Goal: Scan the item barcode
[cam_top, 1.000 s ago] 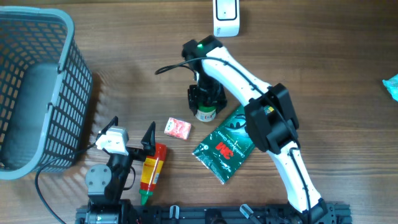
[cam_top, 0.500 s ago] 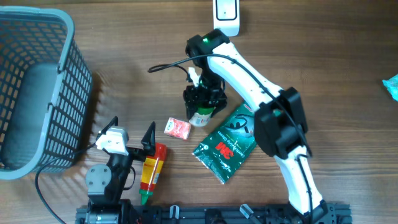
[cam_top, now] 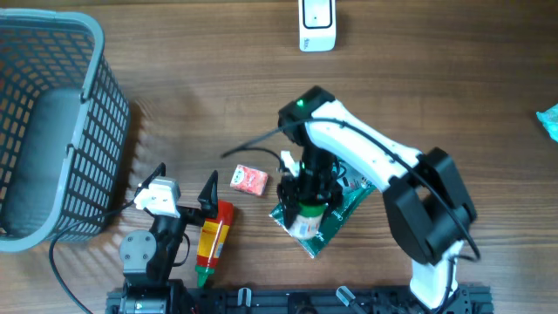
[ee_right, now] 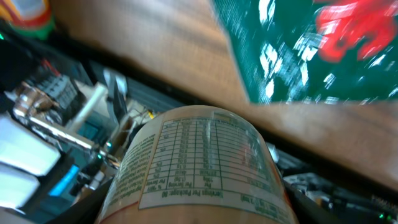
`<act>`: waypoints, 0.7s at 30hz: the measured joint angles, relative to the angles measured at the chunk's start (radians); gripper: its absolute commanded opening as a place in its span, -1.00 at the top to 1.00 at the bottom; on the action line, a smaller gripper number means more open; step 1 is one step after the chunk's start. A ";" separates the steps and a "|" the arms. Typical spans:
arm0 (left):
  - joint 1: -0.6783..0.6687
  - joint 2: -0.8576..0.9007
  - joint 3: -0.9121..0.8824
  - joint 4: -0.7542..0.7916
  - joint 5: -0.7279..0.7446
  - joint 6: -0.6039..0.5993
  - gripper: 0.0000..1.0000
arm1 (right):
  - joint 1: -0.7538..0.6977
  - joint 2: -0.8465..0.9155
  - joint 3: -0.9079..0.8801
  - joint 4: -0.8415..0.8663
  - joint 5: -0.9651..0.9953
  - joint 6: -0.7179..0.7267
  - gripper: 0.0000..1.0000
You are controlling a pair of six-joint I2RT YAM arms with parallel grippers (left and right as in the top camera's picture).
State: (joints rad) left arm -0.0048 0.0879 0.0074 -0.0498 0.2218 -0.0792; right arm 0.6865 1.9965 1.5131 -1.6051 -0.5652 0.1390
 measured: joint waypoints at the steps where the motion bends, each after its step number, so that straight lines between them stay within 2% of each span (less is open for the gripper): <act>1: 0.000 0.000 0.000 0.000 0.000 0.000 -1.00 | 0.013 -0.030 -0.019 0.001 -0.007 -0.003 0.22; 8: 0.000 0.000 0.000 0.000 0.000 0.000 -1.00 | 0.083 -0.230 -0.089 -0.003 -0.030 0.024 0.23; 12: 0.000 0.000 0.000 0.000 0.000 0.000 -1.00 | 0.119 -0.352 -0.119 0.003 0.007 0.100 0.21; 16: 0.000 0.000 0.000 0.000 0.000 0.000 -1.00 | 0.171 -0.479 -0.125 0.074 0.198 0.265 0.21; 21: 0.000 0.000 0.000 0.000 0.000 0.000 -1.00 | 0.205 -0.576 -0.129 0.300 0.466 0.413 0.21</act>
State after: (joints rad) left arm -0.0048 0.0879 0.0078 -0.0498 0.2218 -0.0792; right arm 0.8917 1.4200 1.3842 -1.3048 -0.0994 0.5522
